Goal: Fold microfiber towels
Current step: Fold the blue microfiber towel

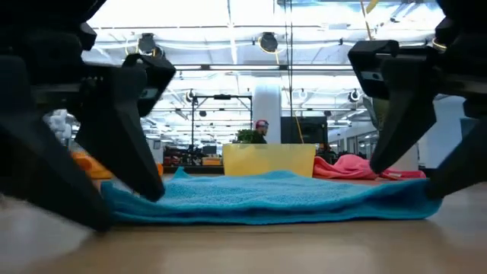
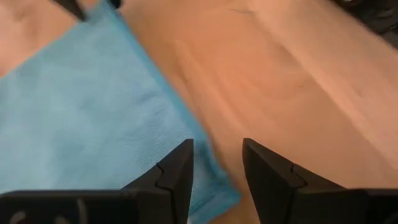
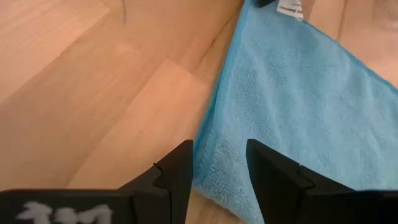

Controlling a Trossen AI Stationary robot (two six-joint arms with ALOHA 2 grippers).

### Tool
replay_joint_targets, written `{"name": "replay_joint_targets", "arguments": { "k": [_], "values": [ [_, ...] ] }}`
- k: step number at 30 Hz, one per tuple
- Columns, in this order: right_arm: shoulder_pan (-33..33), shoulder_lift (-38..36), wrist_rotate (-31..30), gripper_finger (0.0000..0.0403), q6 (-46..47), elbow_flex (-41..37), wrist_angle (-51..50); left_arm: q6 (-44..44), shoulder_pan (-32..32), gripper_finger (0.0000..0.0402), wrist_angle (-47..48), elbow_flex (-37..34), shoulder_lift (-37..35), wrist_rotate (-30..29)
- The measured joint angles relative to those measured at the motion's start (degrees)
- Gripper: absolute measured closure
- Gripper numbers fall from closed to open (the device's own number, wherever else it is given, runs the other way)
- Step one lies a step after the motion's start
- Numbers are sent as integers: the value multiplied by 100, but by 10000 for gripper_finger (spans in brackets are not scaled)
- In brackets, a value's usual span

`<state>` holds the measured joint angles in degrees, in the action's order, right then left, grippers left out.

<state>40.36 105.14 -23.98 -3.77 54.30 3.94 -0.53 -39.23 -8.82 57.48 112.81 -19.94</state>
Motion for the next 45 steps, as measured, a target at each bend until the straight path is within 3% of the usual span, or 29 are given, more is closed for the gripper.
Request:
{"name": "replay_joint_targets", "arguments": {
  "k": [7,15,22,29,34,39,45],
  "values": [
    [11,0,277,259,-241,-71,-76,-214,-67,261,663,4,-118,-397],
    [36,-15,297,259,-445,-847,1179,-601,31,261,828,15,-89,-398],
    [13,-12,69,264,-1198,-1027,1487,-589,29,261,846,12,-85,-353],
    [-109,-4,102,324,-1433,-1034,1495,-514,9,261,816,10,-80,-334],
    [-140,2,8,392,-1336,-1038,1485,232,-110,261,600,3,-67,-389],
    [-161,6,-3,388,-1034,-1043,1543,734,-146,246,441,-5,-63,-441],
    [-168,9,-5,396,-924,-1045,1590,825,-94,198,512,4,-63,-383]
  ]
}}
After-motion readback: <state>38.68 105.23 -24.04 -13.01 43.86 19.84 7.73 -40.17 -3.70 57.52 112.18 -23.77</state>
